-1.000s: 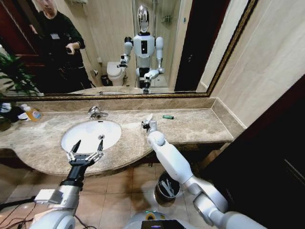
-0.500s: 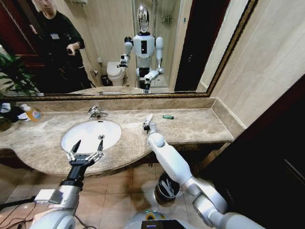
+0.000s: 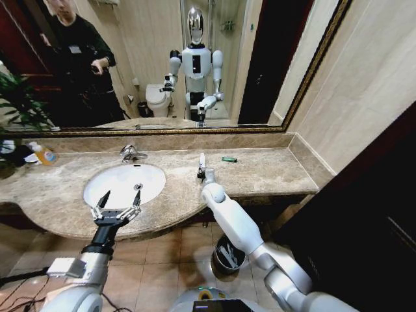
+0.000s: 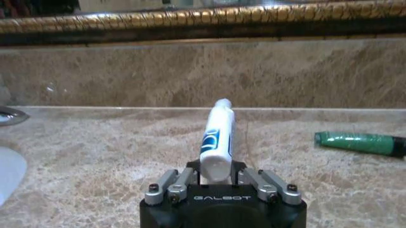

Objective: Pick up the trash from the sink and place it in the trash bin.

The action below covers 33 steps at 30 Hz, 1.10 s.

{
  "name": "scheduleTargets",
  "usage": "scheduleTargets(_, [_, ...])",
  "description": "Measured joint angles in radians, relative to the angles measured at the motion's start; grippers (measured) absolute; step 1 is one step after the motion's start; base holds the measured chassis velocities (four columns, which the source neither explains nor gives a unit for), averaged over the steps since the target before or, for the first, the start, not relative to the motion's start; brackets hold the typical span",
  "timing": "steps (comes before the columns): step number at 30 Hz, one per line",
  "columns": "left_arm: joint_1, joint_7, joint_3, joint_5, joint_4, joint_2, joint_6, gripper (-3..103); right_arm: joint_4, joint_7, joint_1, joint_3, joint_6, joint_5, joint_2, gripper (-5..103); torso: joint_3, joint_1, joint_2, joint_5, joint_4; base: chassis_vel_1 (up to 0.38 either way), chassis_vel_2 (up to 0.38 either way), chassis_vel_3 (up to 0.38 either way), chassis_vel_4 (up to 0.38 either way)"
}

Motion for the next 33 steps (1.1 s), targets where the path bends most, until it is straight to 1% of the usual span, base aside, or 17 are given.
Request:
scheduleTargets(7, [0.000, 0.000, 0.000, 0.000, 0.000, 0.000, 0.000, 100, 0.083, 0.009, -0.031, -0.011, 0.000, 0.021, -0.038, 27, 0.000, 0.000, 0.000, 0.0000, 0.0000, 0.000, 0.000, 0.000, 0.000])
scheduleTargets(9, [0.000, 0.000, 0.000, 0.000, 0.000, 0.000, 0.000, 100, 0.147, 0.012, -0.062, -0.018, 0.000, 0.030, -0.066, 27, 0.000, 0.000, 0.000, 0.0000, 0.0000, 0.000, 0.000, 0.000, 0.000])
scheduleTargets(10, [0.000, 0.000, 0.000, 0.000, 0.000, 0.000, 0.000, 100, 0.147, 0.012, -0.062, -0.018, 0.000, 0.030, -0.066, 27, 0.000, 0.000, 0.000, 0.0000, 0.0000, 0.000, 0.000, 0.000, 0.000])
scheduleTargets(14, [0.000, 0.000, 0.000, 0.000, 0.000, 0.000, 0.000, 100, 0.264, 0.009, -0.129, -0.017, 0.009, 0.034, -0.129, 27, 0.000, 0.000, 0.000, 0.0000, 0.0000, 0.000, 0.000, 0.000, 0.000])
scheduleTargets(15, [0.000, 0.000, 0.000, 0.000, 0.000, 0.000, 0.000, 100, 0.264, 0.009, -0.129, -0.017, 0.009, 0.034, -0.129, 27, 0.000, 0.000, 0.000, 0.0000, 0.0000, 0.000, 0.000, 0.000, 0.000])
scheduleTargets(17, [0.000, 0.000, 0.000, 0.000, 0.000, 0.000, 0.000, 100, 0.299, 0.002, -0.157, -0.008, 0.019, 0.024, -0.151, 27, 0.000, 0.000, 0.000, 0.0000, 0.0000, 0.000, 0.000, 0.000, 0.000])
scheduleTargets(18, [0.000, 0.000, 0.000, 0.000, 0.000, 0.000, 0.000, 100, 0.338, -0.015, -0.196, 0.008, 0.033, 0.010, -0.180, 27, 0.000, 0.000, 0.000, 0.0001, 0.0000, 0.000, 0.000, 0.000, 0.000])
scheduleTargets(19, [0.000, 0.000, 0.000, 0.000, 0.000, 0.000, 0.000, 100, 0.338, -0.015, -0.196, 0.008, 0.033, 0.010, -0.180, 27, 0.000, 0.000, 0.000, 0.0001, 0.0000, 0.000, 0.000, 0.000, 0.000])
scheduleTargets(21, [0.000, 0.000, 0.000, 0.000, 0.000, 0.000, 0.000, 100, 0.395, -0.053, -0.262, 0.031, 0.063, -0.012, -0.221, 27, 0.000, 0.000, 0.000, 0.0003, 0.0000, 0.000, 0.000, 0.000, 0.000])
scheduleTargets(22, [0.000, 0.000, 0.000, 0.000, 0.000, 0.000, 0.000, 100, 0.395, -0.053, -0.262, 0.031, 0.063, -0.012, -0.221, 27, 0.000, 0.000, 0.000, 0.0003, 0.0000, 0.000, 0.000, 0.000, 0.000])
scheduleTargets(25, [0.000, 0.000, 0.000, 0.000, 0.000, 0.000, 0.000, 100, 0.486, -0.114, -0.376, 0.063, 0.111, -0.058, -0.281, 27, 0.000, 0.000, 0.000, 0.0002, -0.0001, 0.000, 0.000, 0.000, 0.000])
scheduleTargets(27, [0.000, 0.000, 0.000, 0.000, 0.000, 0.000, 0.000, 100, 0.511, -0.128, -0.402, 0.075, 0.116, -0.065, -0.292, 27, 0.000, 0.000, 0.000, 0.0003, -0.0001, 0.000, 0.000, 0.000, 0.000])
scheduleTargets(29, [0.000, 0.000, 0.000, 0.000, 0.000, 0.000, 0.000, 100, 0.599, -0.161, -0.499, 0.126, 0.132, -0.080, -0.326, 27, 0.000, 0.000, 0.000, 0.0000, 0.0000, 0.000, 0.000, 0.000, 0.000])
scheduleTargets(31, [0.000, 0.000, 0.000, 0.000, 0.000, 0.000, 0.000, 100, 0.616, -0.167, -0.519, 0.137, 0.134, -0.081, -0.332, 27, 0.000, 0.000, 0.000, 0.0000, -0.0002, 0.000, 0.000, 0.000, 0.000])
scheduleTargets(33, [0.000, 0.000, 0.000, 0.000, 0.000, 0.000, 0.000, 100, 0.677, -0.171, -0.601, 0.171, 0.140, -0.082, -0.352, 27, 0.000, 0.000, 0.000, 0.0001, -0.0001, 0.000, 0.000, 0.000, 0.000])
